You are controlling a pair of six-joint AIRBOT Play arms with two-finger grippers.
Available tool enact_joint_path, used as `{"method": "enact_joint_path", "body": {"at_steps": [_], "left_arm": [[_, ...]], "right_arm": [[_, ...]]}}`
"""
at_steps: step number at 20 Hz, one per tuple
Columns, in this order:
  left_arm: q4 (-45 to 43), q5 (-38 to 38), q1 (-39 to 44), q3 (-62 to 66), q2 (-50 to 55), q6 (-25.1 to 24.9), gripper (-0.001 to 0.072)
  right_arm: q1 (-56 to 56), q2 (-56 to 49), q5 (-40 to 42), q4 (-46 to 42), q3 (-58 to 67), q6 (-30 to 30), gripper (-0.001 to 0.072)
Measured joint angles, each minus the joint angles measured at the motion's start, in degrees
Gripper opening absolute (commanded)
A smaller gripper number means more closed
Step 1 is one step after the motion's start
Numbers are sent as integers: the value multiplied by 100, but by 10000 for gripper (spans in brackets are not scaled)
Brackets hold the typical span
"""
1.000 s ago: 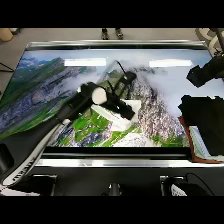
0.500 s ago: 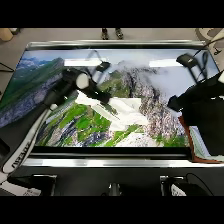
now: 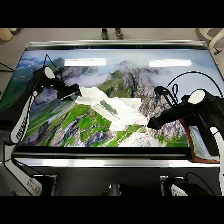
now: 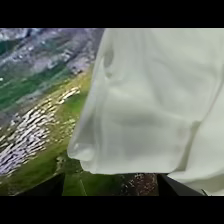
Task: Fold the shirts.
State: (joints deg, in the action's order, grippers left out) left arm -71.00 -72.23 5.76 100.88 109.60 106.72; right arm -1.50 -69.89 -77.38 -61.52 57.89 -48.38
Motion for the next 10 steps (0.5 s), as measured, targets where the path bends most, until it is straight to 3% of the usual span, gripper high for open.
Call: {"method": "enact_joint_path", "body": {"at_steps": [5, 6, 8, 9, 10], "left_arm": [[387, 396, -50, 2, 367, 109, 712], [455, 470, -50, 7, 409, 111, 611], [492, 643, -4, 7, 470, 127, 139], [496, 680, 20, 2, 496, 127, 37], [505, 732, 42, 11, 503, 127, 35]], "right_arm": [[2, -33, 125, 435, -92, 431, 713], [0, -37, 168, 481, -96, 485, 712], [0, -79, 396, 562, -105, 542, 711], [0, -122, 535, 570, -107, 560, 709], [0, -195, 706, 597, -109, 579, 697]]}}
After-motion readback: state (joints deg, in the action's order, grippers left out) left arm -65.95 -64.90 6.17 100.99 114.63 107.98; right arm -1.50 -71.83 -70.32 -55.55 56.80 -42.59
